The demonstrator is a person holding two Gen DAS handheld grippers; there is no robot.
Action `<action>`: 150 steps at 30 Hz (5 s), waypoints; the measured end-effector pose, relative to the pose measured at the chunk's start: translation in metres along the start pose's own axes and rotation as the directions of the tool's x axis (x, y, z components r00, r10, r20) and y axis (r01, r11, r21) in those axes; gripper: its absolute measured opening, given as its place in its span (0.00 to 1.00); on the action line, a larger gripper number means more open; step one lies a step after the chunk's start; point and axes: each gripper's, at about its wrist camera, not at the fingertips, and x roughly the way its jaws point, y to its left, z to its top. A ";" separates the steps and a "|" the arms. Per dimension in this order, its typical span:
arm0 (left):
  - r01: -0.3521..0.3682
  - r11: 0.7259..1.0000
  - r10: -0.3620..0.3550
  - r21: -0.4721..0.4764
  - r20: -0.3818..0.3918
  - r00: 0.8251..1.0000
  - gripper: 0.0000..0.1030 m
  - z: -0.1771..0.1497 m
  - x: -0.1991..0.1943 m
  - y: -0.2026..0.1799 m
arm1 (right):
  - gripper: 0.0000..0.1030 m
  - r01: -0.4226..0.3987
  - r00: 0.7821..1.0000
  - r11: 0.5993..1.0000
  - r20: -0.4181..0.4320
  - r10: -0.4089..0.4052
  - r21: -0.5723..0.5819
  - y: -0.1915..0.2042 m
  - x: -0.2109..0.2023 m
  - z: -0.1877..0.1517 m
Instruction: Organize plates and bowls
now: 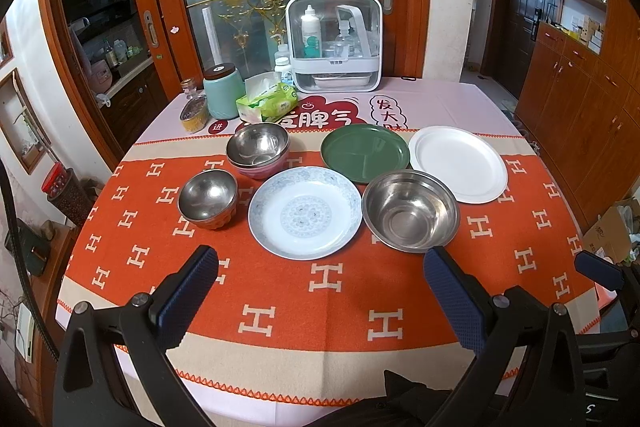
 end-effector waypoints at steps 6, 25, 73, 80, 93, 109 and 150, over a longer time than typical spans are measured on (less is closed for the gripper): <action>0.000 1.000 0.000 0.001 0.000 1.000 0.99 0.000 0.000 0.000 | 0.97 -0.001 1.000 1.000 -0.001 0.001 0.001 0.000 0.000 0.000; -0.001 1.000 0.001 0.001 -0.006 1.000 0.99 0.000 0.000 -0.003 | 0.97 -0.001 1.000 1.000 -0.004 0.001 0.002 -0.002 0.002 0.000; 0.242 0.924 -0.174 0.297 -0.238 0.955 0.99 0.149 0.137 -0.115 | 0.96 0.044 0.996 0.864 -0.087 -0.001 0.502 -0.157 0.090 0.048; 0.244 0.888 -0.161 0.389 -0.233 0.959 0.99 0.188 0.180 -0.147 | 0.89 0.056 0.998 0.848 -0.066 -0.025 0.527 -0.194 0.122 0.070; 0.278 0.873 -0.167 0.401 -0.290 0.942 0.99 0.207 0.287 -0.185 | 0.86 -0.003 1.000 0.831 0.003 0.001 0.556 -0.234 0.175 0.077; 0.370 0.861 -0.237 0.350 -0.368 0.899 0.87 0.178 0.390 -0.201 | 0.70 -0.044 0.998 0.860 -0.017 0.061 0.508 -0.224 0.230 0.077; 0.486 0.851 -0.378 0.197 -0.413 0.829 0.38 0.174 0.399 -0.216 | 0.23 0.002 1.000 0.871 -0.014 0.006 0.492 -0.234 0.232 0.080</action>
